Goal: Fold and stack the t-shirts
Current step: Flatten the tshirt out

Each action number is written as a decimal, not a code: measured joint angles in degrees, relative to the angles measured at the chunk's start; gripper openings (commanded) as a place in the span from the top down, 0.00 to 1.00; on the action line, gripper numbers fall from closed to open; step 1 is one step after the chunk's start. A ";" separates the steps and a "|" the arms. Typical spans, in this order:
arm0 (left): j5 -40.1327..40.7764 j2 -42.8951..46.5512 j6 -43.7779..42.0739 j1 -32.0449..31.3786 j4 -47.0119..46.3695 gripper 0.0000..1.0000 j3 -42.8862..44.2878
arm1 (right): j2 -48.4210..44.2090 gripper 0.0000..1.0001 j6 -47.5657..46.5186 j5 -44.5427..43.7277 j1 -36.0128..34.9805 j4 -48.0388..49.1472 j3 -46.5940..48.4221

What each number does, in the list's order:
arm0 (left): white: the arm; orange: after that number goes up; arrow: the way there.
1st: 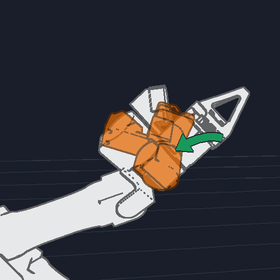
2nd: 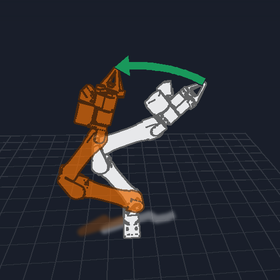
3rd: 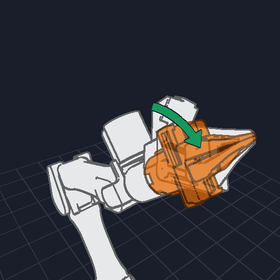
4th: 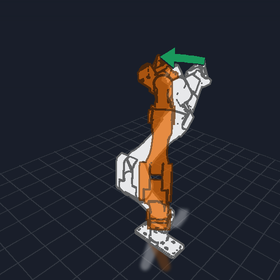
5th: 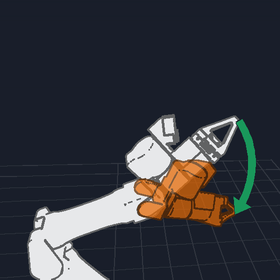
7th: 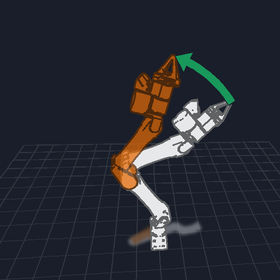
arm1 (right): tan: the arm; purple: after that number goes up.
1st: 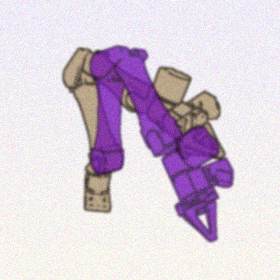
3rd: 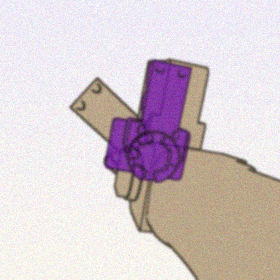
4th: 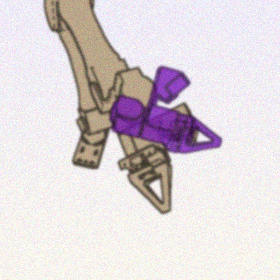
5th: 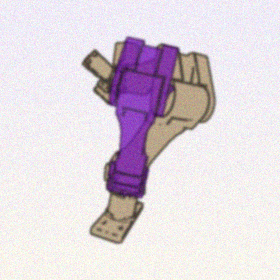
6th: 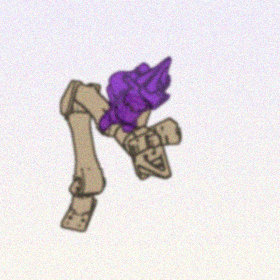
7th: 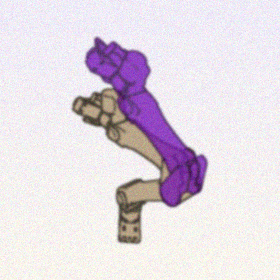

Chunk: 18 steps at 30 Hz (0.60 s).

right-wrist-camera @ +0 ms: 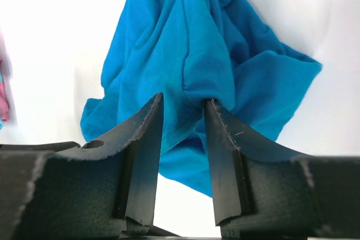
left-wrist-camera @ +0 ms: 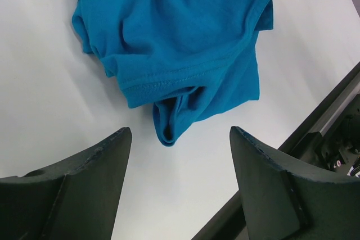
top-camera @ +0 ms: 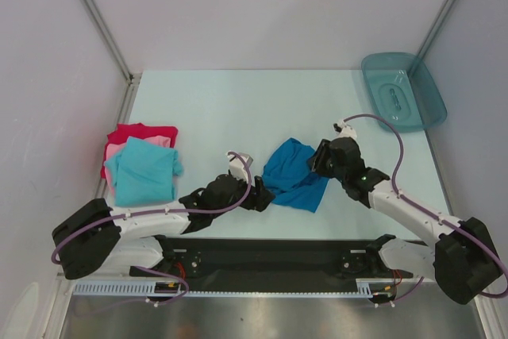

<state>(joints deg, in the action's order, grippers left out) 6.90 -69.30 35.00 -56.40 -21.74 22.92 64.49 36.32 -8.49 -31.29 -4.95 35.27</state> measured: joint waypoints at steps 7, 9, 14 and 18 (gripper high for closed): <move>0.00 0.00 -0.02 -0.07 0.00 0.24 0.00 | -0.33 0.59 -1.36 -1.14 1.22 -1.36 0.90; 0.02 0.00 -0.02 -0.07 0.02 0.24 0.00 | -0.44 0.59 -1.46 -1.14 1.88 -1.40 1.01; 0.00 0.00 0.00 -0.09 0.00 0.23 0.00 | -0.72 0.59 -1.49 -1.09 2.54 -1.64 1.01; 0.00 0.00 0.00 -0.11 0.02 0.23 0.00 | -0.72 0.61 -1.46 -0.70 2.67 -1.64 1.01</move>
<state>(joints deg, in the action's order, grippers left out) 6.90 -69.30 35.00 -56.51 -21.71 22.92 63.77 34.85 -9.19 -28.62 -6.59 36.27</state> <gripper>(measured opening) 0.765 0.398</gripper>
